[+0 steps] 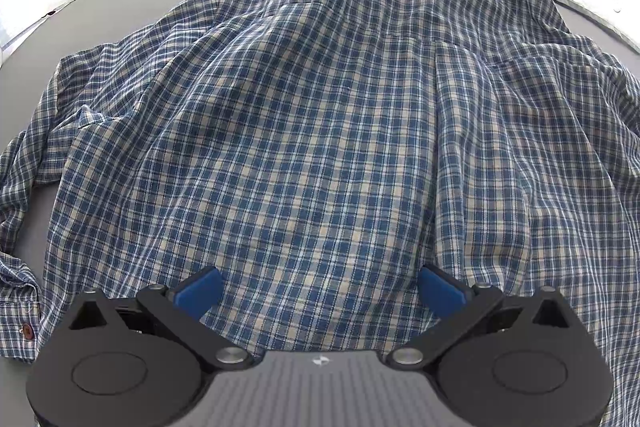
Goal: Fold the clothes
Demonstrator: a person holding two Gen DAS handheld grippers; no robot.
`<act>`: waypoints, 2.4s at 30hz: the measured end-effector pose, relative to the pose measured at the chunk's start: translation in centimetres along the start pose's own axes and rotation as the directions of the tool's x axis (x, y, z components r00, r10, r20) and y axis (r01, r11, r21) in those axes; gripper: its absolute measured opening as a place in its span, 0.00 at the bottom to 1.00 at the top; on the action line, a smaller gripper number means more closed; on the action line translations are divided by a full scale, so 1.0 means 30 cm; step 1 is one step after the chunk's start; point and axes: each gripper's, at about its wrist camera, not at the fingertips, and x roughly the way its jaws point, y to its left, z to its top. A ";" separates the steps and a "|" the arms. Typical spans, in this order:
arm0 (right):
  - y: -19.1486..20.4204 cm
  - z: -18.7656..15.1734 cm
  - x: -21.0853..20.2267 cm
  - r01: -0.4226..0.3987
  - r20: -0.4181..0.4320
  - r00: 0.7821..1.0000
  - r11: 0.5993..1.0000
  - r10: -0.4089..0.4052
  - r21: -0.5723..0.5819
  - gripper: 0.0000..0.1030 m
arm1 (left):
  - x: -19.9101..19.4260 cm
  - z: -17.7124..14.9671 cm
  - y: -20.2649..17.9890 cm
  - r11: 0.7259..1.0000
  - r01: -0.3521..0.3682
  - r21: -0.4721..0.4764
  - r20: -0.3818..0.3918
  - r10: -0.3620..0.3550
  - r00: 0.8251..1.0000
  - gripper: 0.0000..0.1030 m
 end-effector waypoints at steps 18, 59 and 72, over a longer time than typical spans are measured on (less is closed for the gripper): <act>0.045 -0.108 0.124 0.000 -0.192 0.981 0.994 -0.021 -0.109 0.68 | -0.002 0.001 -0.001 1.000 0.002 0.004 -0.002 -0.002 1.000 1.00; 0.194 0.022 -0.033 -0.044 0.018 0.999 0.983 0.048 -0.177 0.46 | 0.011 0.017 -0.017 1.000 -0.005 -0.017 0.030 0.005 1.000 1.00; 0.078 -0.300 -0.058 0.124 -0.250 0.952 0.969 -0.176 -0.212 0.47 | -0.016 0.010 -0.056 1.000 -0.004 -0.016 0.027 0.005 1.000 1.00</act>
